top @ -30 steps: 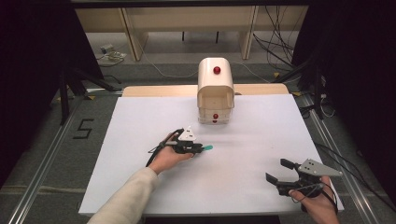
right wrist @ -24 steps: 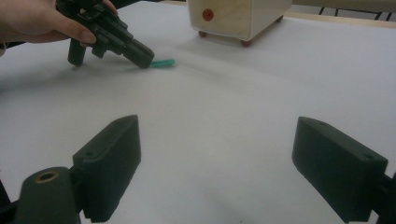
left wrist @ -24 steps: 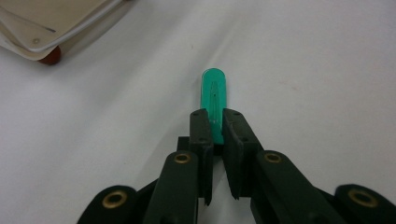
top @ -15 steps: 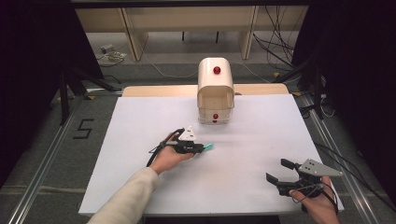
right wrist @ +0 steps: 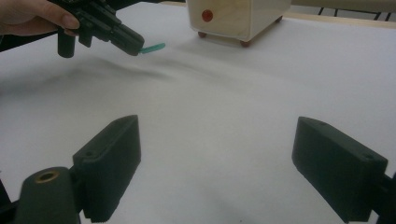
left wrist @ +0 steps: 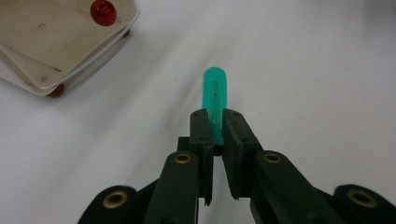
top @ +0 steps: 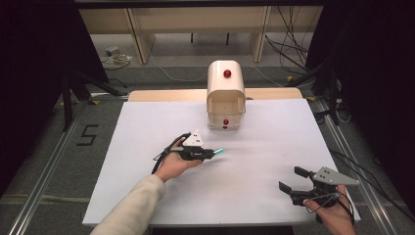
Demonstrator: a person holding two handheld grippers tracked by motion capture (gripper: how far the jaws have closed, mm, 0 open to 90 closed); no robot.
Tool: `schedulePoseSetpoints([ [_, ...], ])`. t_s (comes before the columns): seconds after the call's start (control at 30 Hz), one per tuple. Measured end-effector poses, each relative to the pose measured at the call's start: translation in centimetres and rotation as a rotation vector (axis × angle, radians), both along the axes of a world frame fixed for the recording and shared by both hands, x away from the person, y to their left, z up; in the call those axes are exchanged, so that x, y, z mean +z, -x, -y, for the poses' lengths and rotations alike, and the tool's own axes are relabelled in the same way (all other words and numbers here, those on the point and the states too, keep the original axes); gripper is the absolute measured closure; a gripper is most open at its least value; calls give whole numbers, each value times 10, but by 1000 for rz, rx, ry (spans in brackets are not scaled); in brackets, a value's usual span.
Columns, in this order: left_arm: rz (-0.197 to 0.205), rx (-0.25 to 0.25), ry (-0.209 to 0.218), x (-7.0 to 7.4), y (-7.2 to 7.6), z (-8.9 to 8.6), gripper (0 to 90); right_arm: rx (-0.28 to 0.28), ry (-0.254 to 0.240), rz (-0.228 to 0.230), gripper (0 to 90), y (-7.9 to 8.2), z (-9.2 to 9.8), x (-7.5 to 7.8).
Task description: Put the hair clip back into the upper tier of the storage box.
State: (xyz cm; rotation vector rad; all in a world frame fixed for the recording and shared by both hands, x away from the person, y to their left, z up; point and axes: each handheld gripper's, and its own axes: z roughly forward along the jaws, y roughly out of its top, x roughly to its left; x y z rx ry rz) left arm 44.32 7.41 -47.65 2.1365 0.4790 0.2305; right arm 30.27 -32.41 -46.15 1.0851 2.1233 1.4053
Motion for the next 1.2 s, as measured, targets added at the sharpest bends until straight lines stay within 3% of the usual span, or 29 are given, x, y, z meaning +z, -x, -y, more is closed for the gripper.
schedulePoseSetpoints([
  [1.2, 49, -17, 37, 37, 9, -5, 828, -1, -1, 1, 163, 0, 0, 0],
])
